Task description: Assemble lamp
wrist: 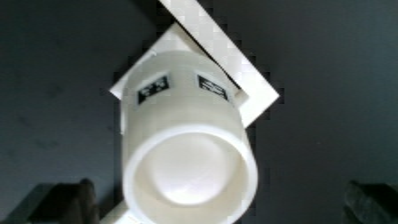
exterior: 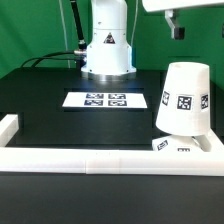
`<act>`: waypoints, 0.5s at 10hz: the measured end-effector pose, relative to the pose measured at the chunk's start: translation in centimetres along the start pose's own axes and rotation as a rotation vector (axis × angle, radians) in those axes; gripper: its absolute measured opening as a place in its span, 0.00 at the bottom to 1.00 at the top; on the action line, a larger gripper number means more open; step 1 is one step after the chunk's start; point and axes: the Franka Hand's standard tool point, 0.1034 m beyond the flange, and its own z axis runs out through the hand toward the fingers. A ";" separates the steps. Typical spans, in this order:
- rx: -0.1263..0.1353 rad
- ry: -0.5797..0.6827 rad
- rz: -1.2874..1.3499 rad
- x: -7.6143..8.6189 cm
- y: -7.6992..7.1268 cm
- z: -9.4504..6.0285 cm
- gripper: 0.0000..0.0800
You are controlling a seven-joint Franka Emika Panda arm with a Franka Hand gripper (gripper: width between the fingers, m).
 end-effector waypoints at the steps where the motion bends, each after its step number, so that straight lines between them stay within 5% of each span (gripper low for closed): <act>1: 0.003 -0.003 0.019 -0.3 -0.2 -0.5 0.87; 5: 0.001 -0.002 0.012 -0.3 -0.2 -0.2 0.87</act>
Offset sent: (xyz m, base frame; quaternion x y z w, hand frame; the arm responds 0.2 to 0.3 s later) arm 0.0000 0.0000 0.0000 0.0000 0.0000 0.0000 1.0000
